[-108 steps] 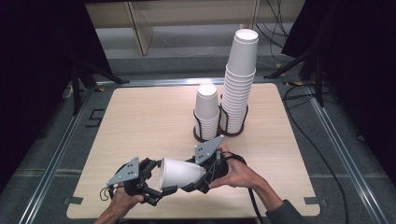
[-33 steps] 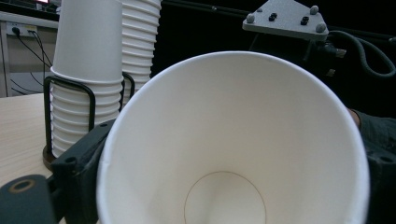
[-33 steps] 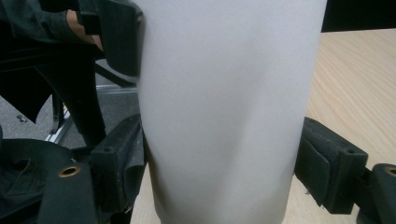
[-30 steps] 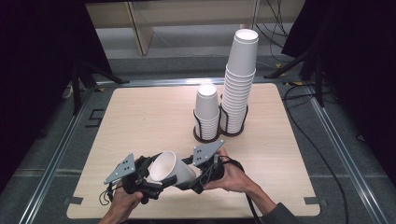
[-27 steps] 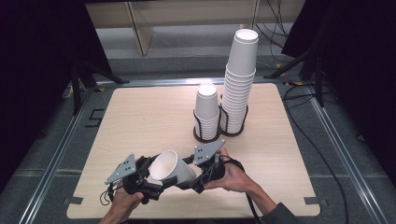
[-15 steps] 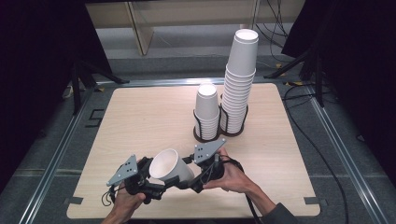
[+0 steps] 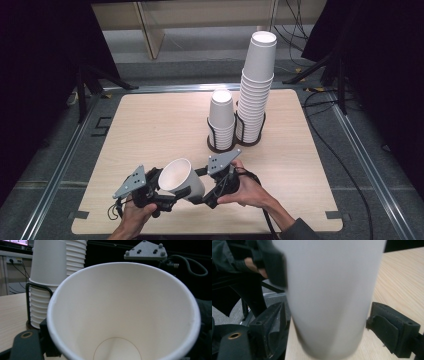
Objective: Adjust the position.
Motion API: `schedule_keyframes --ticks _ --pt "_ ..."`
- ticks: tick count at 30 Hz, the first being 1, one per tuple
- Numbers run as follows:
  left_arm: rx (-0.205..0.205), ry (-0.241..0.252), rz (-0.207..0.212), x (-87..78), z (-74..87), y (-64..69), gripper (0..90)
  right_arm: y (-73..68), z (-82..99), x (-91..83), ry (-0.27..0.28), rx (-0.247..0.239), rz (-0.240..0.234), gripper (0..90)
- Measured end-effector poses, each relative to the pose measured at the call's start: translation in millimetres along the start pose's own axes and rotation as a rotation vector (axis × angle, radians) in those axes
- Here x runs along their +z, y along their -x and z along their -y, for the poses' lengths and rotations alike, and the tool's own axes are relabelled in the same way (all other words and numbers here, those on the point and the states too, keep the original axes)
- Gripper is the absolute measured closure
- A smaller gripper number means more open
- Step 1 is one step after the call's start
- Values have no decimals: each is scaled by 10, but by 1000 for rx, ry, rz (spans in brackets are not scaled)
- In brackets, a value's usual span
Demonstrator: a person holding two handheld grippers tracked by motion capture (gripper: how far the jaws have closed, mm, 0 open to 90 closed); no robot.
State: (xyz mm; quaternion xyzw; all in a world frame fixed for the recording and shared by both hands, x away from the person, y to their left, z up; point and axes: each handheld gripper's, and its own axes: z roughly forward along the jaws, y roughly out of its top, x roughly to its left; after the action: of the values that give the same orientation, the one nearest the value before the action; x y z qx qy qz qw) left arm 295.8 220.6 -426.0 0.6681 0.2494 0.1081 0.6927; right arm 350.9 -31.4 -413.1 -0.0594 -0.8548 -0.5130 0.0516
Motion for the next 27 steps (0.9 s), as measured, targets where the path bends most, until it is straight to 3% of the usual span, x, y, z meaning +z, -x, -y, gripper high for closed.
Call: schedule_keyframes --ticks 3,4,13,19,27 --pt "7 -13 -37 -17 -3 -31 173 44 80 -51 -5 7 22 157" --pt "8 -17 -53 -25 -4 -49 174 35 102 -69 -16 32 25 157" --pt "65 -63 -211 -66 -33 -237 174 102 293 -256 -77 63 159 180" --pt "111 -87 -290 -55 -61 -382 174 134 368 -343 -104 69 234 192" --pt "133 -118 -363 14 -69 -582 173 133 469 -401 -164 93 305 191"
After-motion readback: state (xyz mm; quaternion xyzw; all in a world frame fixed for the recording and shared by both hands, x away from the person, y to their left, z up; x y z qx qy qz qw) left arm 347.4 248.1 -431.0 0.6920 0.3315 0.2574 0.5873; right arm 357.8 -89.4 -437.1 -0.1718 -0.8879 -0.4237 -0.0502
